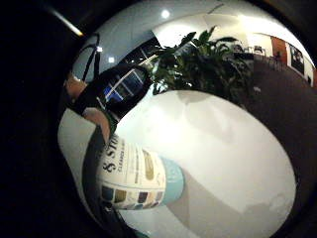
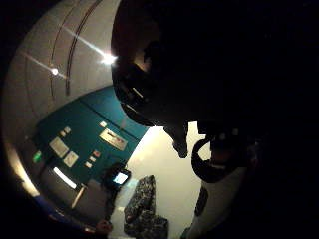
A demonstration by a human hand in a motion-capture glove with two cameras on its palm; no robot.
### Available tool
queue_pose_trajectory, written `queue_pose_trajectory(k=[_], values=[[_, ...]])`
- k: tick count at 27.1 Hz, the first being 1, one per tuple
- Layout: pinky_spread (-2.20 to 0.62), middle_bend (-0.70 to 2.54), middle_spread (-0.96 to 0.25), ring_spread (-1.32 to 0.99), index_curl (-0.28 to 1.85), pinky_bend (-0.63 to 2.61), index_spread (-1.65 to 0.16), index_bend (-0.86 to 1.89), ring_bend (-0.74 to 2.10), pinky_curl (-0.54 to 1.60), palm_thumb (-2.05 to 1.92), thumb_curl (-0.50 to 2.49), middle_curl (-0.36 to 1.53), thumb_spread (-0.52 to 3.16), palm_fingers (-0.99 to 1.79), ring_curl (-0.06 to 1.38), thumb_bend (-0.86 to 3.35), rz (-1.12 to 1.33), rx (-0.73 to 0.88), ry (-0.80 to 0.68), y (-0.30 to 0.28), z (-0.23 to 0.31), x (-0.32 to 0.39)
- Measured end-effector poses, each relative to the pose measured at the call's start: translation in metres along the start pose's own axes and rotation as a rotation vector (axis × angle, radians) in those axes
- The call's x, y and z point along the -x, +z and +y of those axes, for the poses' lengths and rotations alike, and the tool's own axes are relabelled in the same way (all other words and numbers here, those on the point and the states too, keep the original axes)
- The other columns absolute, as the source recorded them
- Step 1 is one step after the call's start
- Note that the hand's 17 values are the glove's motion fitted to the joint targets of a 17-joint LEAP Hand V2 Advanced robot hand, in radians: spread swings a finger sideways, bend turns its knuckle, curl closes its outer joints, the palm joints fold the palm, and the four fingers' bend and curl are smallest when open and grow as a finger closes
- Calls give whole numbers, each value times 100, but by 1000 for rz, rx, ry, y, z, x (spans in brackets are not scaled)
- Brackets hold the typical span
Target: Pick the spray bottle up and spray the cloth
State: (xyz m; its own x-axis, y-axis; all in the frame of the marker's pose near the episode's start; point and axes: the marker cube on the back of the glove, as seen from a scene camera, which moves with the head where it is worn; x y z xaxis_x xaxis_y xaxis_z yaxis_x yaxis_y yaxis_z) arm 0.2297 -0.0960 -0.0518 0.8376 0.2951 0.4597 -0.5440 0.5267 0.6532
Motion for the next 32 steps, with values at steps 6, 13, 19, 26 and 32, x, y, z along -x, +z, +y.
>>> queue_pose_trajectory(k=[6,13,19,26,32], values=[[-9,33,-14,-15,37,34,-26,17,46,37,85,34,43,133,126,40,-1,114,-21,-227,-32,-9,32],[-12,34,-15,-16,40,36,-27,18,47,38,84,34,45,134,126,41,-1,237,-55,-450,-57,-2,64],[-14,35,-16,-17,42,37,-27,19,48,38,82,35,45,134,127,42,-1,400,-65,-625,-66,19,62],[-17,35,-17,-19,43,39,-27,18,49,38,81,36,46,133,127,42,-1,494,-30,-836,-52,41,71],[-18,35,-17,-19,44,40,-28,18,49,39,80,37,46,133,127,42,-1,567,-28,-1023,-41,59,78]])
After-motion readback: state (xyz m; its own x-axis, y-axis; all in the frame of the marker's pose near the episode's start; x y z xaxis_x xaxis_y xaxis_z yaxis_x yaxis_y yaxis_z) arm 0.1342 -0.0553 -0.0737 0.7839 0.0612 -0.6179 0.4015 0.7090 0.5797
